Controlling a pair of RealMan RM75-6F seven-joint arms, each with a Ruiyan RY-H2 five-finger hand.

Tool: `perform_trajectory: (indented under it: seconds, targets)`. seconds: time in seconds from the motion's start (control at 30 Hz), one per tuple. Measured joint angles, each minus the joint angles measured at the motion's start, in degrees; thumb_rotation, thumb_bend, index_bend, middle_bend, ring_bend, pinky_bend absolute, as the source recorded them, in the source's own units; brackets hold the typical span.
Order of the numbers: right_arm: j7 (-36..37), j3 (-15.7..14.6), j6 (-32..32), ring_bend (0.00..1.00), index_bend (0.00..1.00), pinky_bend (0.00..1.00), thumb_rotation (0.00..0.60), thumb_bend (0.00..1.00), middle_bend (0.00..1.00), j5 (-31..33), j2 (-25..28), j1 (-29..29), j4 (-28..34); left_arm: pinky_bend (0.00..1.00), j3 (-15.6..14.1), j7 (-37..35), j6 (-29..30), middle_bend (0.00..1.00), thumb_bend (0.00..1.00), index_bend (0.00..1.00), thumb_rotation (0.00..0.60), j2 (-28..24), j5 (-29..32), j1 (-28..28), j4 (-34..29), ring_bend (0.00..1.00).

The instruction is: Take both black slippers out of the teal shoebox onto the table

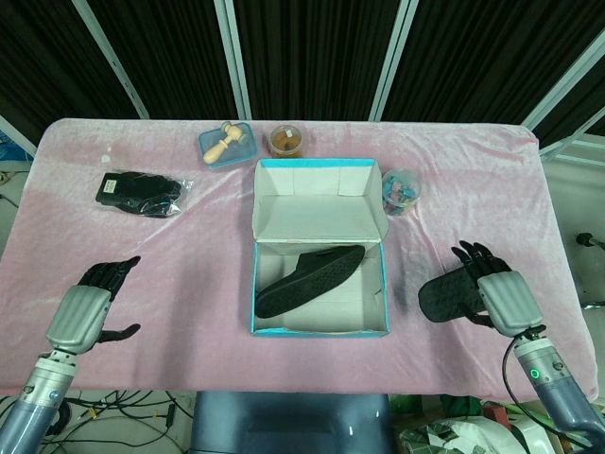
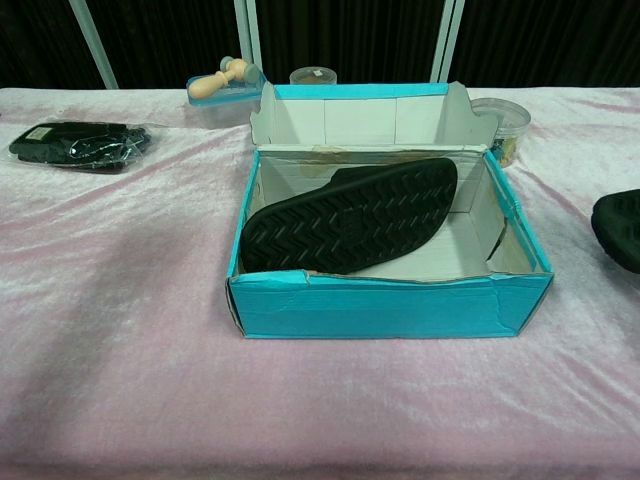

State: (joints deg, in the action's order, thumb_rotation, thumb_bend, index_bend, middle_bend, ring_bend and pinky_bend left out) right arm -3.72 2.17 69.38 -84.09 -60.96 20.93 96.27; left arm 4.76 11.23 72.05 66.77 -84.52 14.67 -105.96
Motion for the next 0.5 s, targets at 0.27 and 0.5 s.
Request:
perform_trajectory:
  seconds: [0.27,0.5]
  targets:
    - [-4.2,-0.9,3.0,0.04,0.00,0.22,0.600,0.22,0.03,-3.7,0.8,-1.6,4.0,0.21,6.4,0.5,-9.2,0.18,0.00,0.10,0.600,2.2,12.8,8.3,-4.3,0.16]
    - [-5.3,-1.5,3.6,0.04,0.00,0.22,0.600,0.22,0.03,-4.9,0.6,-2.3,4.8,0.21,12.0,6.3,-14.4,0.20,0.00,0.10,0.600,6.6,27.9,18.1,-7.4,0.19]
